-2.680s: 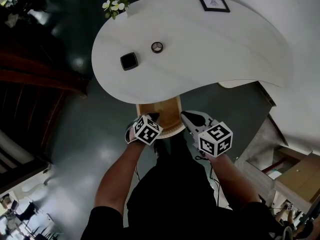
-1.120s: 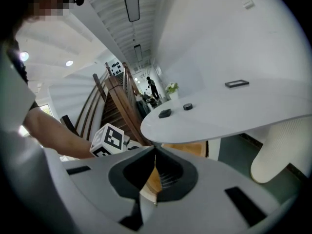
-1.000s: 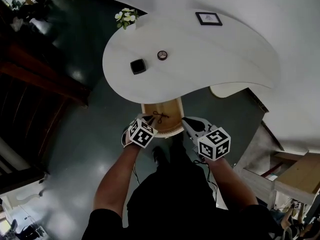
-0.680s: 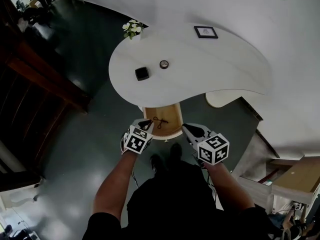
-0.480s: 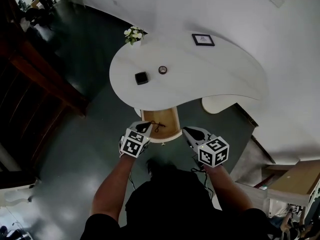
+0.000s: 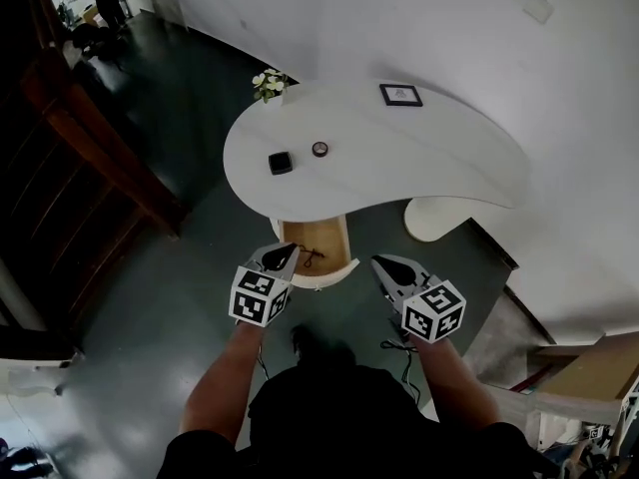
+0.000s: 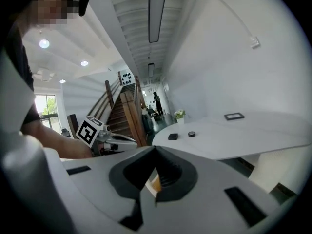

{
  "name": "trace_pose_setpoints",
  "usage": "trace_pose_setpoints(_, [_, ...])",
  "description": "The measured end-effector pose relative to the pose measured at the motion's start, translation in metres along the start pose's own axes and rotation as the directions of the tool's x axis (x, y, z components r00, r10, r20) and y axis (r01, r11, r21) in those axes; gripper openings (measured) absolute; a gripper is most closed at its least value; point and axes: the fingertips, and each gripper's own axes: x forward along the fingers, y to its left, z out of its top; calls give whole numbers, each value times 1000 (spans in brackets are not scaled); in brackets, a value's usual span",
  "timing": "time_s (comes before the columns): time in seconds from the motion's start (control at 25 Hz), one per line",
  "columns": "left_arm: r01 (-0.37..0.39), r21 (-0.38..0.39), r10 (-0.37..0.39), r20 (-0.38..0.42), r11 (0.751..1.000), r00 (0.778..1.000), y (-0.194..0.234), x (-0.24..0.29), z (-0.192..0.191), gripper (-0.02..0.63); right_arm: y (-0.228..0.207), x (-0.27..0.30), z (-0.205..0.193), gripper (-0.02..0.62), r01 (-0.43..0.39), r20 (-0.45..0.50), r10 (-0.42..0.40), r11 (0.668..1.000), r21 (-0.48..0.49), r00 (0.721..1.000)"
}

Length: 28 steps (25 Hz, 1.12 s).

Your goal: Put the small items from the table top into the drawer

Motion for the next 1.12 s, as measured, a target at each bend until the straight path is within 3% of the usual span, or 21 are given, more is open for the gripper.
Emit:
trace_pose_setpoints(0.24, [-98,-86,107,116,992,987,-39,-42,36,11,4,-58,16,11,-8,114,9,1000,-17,993])
trace_pose_setpoints(0.48, [-178,-64,187,169,982,968,-66,-87,62,11,14,-91,39,11,-30,203,40,998,-52,978])
trace_pose_setpoints(0.76, [-198,-44,203,222,979,954,-71,-117,76,11,26,-105,56,11,-11,250,32,996,-83,968])
trace_pose_setpoints(1.12, [-142,-18,140,331,990,933,-40,-146,106,11,49,-91,92,11,53,283,-14,990,-130,959])
